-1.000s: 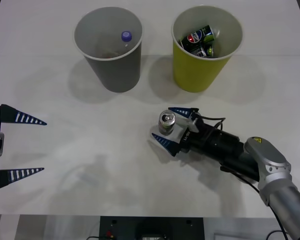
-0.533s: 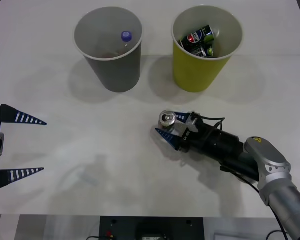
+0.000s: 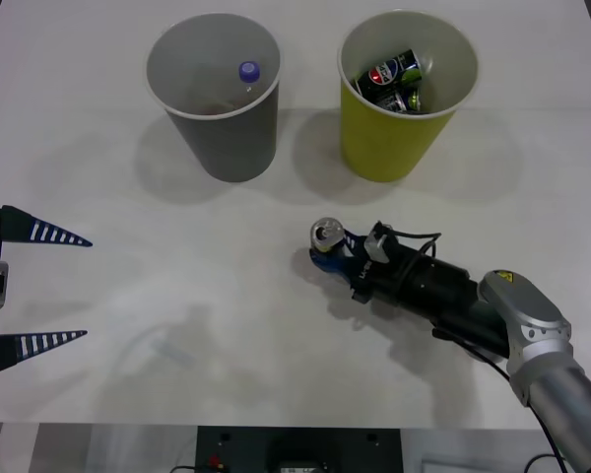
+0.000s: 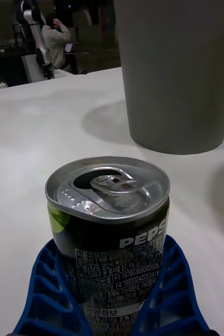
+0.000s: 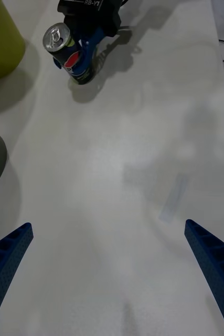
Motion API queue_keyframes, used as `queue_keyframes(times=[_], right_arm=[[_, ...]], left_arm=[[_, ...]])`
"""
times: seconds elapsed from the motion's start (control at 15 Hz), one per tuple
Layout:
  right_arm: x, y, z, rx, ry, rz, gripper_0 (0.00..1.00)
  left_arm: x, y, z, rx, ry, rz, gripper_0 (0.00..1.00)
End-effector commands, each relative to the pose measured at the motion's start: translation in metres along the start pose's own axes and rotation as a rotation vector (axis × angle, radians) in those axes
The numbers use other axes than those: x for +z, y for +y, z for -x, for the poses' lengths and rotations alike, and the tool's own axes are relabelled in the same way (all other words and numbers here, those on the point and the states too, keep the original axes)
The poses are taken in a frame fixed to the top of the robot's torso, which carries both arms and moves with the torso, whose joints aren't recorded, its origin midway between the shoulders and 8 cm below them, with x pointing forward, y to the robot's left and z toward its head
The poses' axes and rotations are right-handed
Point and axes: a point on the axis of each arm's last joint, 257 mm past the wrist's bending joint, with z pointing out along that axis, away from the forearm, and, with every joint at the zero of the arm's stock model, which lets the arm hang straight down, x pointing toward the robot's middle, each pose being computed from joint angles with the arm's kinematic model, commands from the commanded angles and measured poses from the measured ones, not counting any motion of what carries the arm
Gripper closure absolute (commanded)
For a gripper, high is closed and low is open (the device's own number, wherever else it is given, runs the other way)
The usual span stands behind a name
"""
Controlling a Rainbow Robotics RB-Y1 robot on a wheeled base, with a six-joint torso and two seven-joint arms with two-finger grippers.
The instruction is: Put the can into the green bin and the plastic bottle into the gray bin
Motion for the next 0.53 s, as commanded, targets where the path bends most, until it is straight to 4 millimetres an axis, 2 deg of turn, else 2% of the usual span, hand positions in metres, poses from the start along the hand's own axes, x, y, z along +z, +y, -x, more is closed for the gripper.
queue_keyframes(times=[0.07,0.33,0.53], right_arm=[[-0.001,0.001,0.002,0.001,-0.006,0.008,1.0],[-0.014,-0.004,0.014,-0.009,0.008,0.048,1.0],[-0.04,-0.011,0.023,-0.02,0.071,0.092,1.0]], left_arm=[[0.0,0.0,0.0,0.0,0.0,0.0,0.0],[0.0,0.0,0.0,0.0,0.0,0.0,0.0],[0.0,0.0,0.0,0.0,0.0,0.0,0.0]])
